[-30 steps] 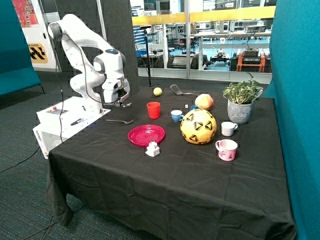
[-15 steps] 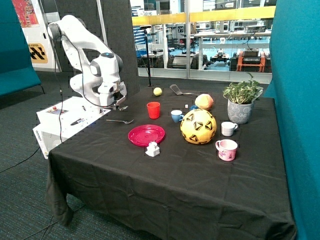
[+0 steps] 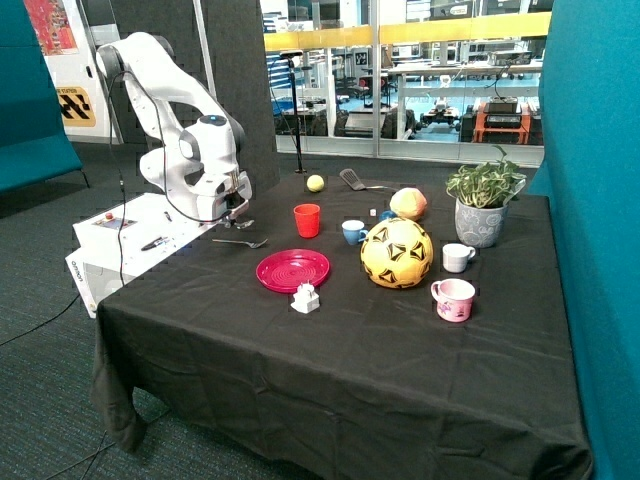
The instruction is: Set the table
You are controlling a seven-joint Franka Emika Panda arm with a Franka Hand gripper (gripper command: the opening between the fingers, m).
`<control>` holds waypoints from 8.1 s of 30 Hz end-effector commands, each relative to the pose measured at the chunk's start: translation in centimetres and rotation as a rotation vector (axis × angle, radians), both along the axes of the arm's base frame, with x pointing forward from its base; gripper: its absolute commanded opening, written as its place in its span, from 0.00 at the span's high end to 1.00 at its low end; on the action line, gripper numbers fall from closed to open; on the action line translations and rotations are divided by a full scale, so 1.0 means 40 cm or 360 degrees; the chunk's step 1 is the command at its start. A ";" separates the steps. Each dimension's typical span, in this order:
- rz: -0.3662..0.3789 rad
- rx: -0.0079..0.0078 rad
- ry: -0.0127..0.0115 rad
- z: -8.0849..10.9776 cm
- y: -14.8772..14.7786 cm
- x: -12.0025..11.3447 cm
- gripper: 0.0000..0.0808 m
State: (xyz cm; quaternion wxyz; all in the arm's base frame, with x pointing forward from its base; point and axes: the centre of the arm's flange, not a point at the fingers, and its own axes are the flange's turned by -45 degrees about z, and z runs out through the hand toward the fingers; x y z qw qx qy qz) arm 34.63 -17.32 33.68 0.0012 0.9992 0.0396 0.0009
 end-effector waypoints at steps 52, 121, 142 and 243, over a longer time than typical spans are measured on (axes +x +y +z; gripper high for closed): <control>0.0021 0.00036 0.00031 -0.100 -0.026 -0.030 1.00; 0.0039 0.00035 0.00031 -0.155 -0.019 -0.004 1.00; 0.0059 0.00035 0.00032 -0.170 -0.017 -0.013 0.67; 0.0001 0.00036 0.00031 0.060 0.133 0.223 0.60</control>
